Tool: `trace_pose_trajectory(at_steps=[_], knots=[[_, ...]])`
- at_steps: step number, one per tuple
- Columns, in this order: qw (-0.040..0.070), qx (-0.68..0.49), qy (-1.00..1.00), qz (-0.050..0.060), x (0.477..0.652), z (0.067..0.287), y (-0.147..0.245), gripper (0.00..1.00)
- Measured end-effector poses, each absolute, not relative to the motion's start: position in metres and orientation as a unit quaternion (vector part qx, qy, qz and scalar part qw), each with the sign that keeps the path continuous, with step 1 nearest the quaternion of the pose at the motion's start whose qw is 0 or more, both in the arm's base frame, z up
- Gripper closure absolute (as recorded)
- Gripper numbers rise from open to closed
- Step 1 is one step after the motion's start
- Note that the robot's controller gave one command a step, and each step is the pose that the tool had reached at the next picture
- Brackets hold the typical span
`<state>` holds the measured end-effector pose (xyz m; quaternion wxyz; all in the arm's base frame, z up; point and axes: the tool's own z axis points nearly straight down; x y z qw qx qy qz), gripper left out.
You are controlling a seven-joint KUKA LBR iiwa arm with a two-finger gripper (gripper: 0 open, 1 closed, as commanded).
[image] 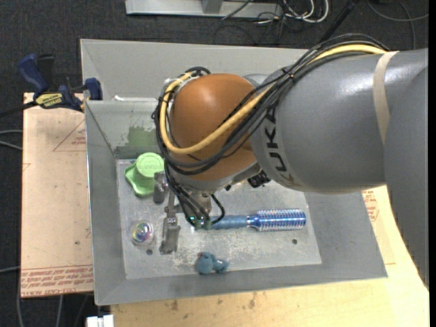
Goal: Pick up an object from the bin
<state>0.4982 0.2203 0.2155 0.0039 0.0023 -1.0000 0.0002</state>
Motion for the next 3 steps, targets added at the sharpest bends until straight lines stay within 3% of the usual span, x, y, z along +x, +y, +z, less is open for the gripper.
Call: trace_pose_trajectory(at_steps=[1, 2, 3], knots=[[0.002, 0.158, -0.987, 0.0, 0.513, 0.124, 0.141, 0.0], [0.002, 0.119, -0.993, 0.001, 0.523, 0.082, 0.077, 0.0], [0.001, -0.024, -1.0, 0.0, 0.527, 0.07, 0.069, 0.0]])
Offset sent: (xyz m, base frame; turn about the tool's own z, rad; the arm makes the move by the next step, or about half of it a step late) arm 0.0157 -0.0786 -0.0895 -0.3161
